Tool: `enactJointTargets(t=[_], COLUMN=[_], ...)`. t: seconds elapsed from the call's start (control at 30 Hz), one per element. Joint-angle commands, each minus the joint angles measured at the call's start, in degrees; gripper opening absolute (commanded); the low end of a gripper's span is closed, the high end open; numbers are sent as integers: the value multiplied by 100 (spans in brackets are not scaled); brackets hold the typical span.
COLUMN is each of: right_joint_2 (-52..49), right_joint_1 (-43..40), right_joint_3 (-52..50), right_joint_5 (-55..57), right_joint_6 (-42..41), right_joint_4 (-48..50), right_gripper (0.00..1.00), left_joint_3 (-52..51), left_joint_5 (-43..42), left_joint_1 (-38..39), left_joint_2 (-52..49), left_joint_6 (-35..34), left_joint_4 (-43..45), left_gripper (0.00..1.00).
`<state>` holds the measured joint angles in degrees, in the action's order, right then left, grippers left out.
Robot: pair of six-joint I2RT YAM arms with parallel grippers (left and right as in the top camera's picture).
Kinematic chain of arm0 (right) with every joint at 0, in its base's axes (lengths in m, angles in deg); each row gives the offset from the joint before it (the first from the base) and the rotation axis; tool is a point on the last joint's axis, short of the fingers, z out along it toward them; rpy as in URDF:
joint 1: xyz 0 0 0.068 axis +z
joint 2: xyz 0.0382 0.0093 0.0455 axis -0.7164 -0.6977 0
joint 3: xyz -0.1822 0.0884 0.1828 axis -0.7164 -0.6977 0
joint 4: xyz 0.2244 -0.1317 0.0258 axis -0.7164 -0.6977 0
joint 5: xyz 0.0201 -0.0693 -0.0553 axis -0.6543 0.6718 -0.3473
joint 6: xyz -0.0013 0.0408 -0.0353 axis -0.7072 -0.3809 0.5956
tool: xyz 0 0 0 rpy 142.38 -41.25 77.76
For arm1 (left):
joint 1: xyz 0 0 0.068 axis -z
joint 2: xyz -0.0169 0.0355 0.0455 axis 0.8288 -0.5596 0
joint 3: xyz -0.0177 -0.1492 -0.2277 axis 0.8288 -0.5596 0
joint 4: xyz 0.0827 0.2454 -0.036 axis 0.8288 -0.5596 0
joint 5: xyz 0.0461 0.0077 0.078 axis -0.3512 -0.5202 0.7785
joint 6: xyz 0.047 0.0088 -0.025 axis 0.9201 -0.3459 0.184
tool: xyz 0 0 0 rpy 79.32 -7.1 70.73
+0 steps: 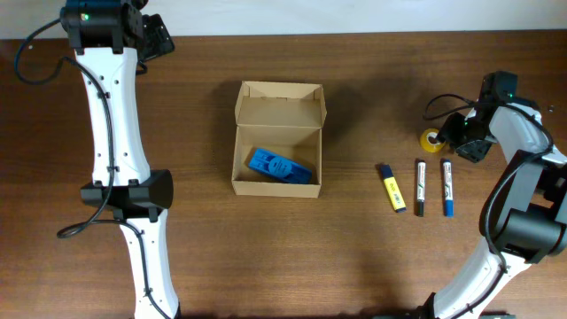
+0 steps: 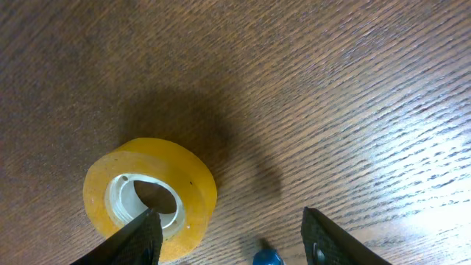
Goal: Pack container
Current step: 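Move the right gripper to the yellow tape roll and grasp it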
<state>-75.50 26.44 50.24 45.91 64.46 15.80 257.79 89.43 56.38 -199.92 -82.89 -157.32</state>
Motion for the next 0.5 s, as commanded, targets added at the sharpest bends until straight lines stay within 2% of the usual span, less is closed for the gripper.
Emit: enactJointTargets(t=[0.0, 0.13, 0.2, 0.3, 0.43, 0.47], right_joint_2=[-153, -380, -476, -531, -540, -540], right_joint_1=[11, 17, 17, 17, 17, 17], right_joint_3=[-2, -2, -2, -2, -2, -2], right_joint_5=[-72, -72, -96, -114, -111, -111], right_joint_6=[-52, -50, -52, -52, -50, -50], right_joint_4=[2, -26, -26, -7, 0, 0], right_gripper=[61, 60, 56, 38, 4, 4], left_joint_3=[-28, -28, -28, -28, -28, -28], left_joint_5=[-7, -7, -7, -7, -7, -7], left_joint_1=[-20, -20, -20, -20, -20, -20], left_joint_2=[219, 219, 219, 219, 219, 219], left_joint_6=[90, 90, 90, 90, 90, 90], left_joint_4=[-17, -17, -17, -17, -17, -17], left_gripper=[100, 100, 100, 100, 100, 100])
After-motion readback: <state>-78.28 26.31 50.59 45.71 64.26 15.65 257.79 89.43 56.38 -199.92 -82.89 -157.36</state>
